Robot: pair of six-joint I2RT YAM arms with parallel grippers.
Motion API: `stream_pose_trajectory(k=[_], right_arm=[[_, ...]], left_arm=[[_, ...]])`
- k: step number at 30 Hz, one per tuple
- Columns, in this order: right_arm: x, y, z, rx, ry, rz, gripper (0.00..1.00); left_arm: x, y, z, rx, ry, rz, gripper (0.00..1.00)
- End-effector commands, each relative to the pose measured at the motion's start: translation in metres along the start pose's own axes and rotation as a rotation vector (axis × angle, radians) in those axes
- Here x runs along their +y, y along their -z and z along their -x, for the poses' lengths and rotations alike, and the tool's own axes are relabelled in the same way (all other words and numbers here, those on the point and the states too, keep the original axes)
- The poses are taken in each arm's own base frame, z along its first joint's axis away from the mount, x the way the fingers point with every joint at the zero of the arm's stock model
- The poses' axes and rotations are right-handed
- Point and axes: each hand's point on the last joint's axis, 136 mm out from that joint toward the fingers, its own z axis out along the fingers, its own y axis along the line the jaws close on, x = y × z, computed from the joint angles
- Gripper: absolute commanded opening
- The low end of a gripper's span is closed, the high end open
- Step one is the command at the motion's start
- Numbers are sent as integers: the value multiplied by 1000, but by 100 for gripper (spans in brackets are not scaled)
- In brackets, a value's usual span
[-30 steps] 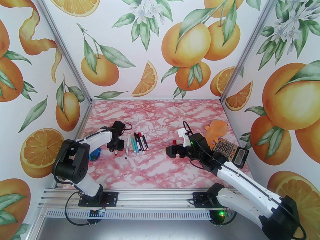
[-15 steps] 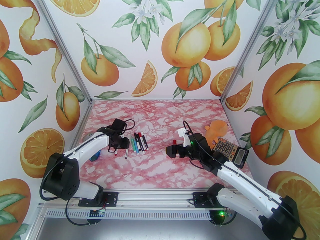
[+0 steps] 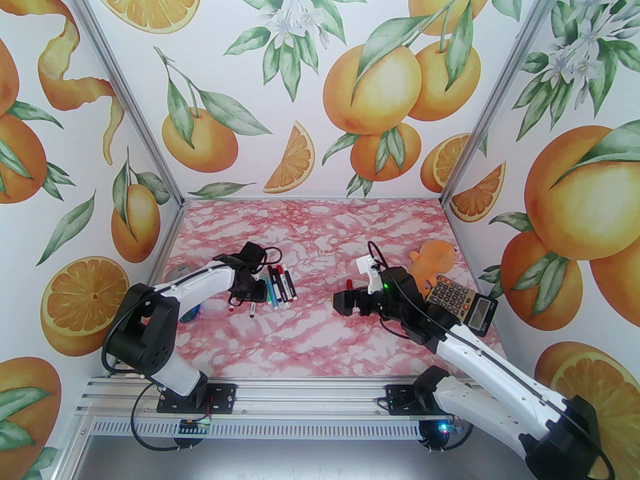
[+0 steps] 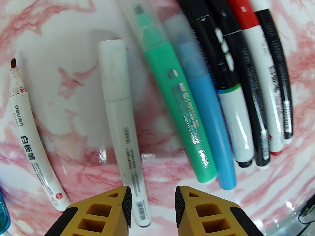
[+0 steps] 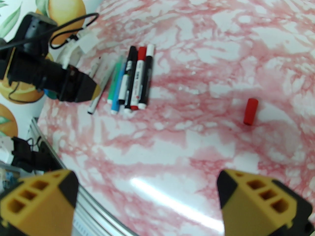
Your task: Open the pen caps
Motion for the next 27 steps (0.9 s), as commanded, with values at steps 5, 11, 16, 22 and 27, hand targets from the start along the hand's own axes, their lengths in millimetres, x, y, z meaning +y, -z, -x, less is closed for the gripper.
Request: stream_pose_trajectory(k=[5, 11, 16, 22, 27], right_arm=[[1, 2, 2, -12, -1, -9, 99], [-1, 0, 0, -8, -7, -10, 99], [0, 0, 1, -10, -7, -8, 99], [-1, -1, 0, -8, -12, -11, 99], [2, -2, 1, -17, -30, 12, 99]], left_arm=[[4, -6, 11, -25, -4, 56, 32], [6, -12, 10, -15, -5, 69, 28], [6, -17, 9, -1, -9, 72, 26], [10, -16, 11, -8, -10, 105, 18], [3, 9, 18, -61, -9, 65, 15]])
